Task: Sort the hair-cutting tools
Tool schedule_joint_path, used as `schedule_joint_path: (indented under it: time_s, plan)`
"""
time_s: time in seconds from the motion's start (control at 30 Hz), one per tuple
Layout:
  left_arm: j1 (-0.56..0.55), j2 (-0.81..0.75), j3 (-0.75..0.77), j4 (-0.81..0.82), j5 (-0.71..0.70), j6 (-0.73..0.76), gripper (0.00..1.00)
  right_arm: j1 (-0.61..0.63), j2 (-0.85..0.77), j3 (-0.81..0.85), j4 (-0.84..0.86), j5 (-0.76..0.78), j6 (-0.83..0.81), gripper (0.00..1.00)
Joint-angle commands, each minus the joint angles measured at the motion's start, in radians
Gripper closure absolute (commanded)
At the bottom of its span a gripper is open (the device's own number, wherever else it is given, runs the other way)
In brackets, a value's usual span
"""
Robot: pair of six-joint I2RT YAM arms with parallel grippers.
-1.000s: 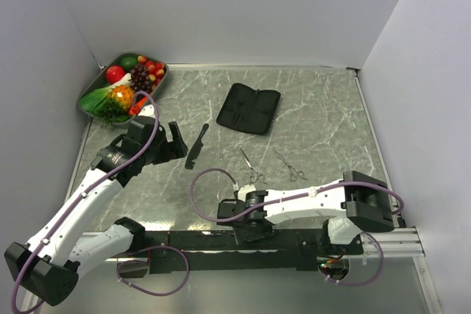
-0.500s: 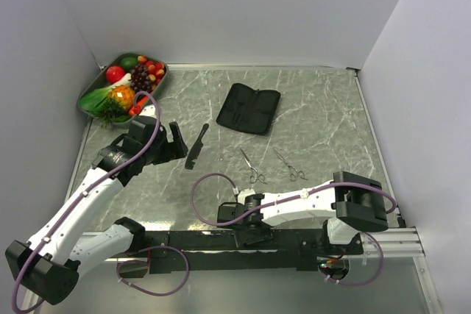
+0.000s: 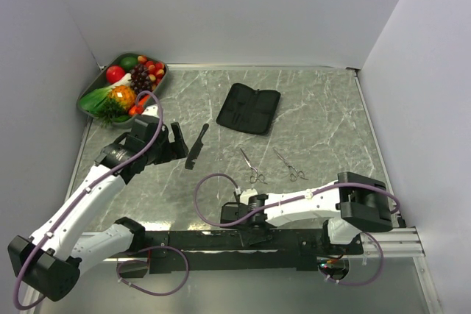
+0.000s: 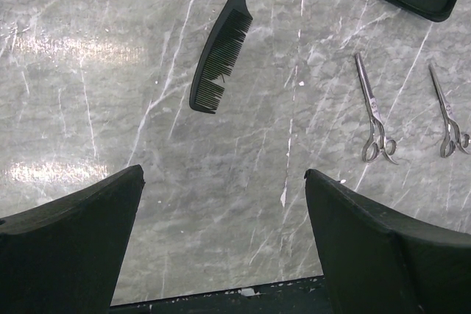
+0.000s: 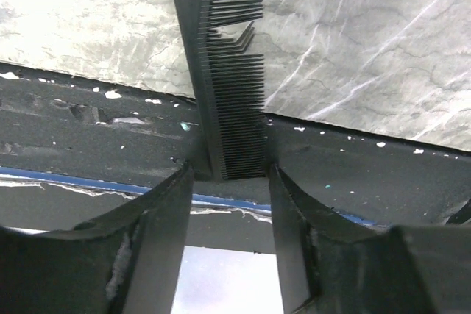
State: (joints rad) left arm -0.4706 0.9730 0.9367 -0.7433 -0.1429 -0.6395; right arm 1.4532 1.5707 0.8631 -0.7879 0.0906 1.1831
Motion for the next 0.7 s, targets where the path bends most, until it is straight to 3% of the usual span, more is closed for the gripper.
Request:
schedule_joint_path:
  time_s: [0.0, 0.43, 0.67]
  plan:
    - [0.003, 0.007, 0.022, 0.025, 0.008, 0.003, 0.03, 0.01, 0.022, -0.055, 0.067, -0.015, 0.036, 0.51]
    - [0.003, 0.027, 0.039, 0.033, 0.003, 0.0, 0.03, 0.009, -0.026, -0.019, -0.029, 0.037, 0.004, 0.77]
    - [0.001, 0.059, 0.065, 0.036, 0.078, 0.021, 0.02, 0.009, -0.135, 0.099, -0.189, 0.124, -0.077, 0.79]
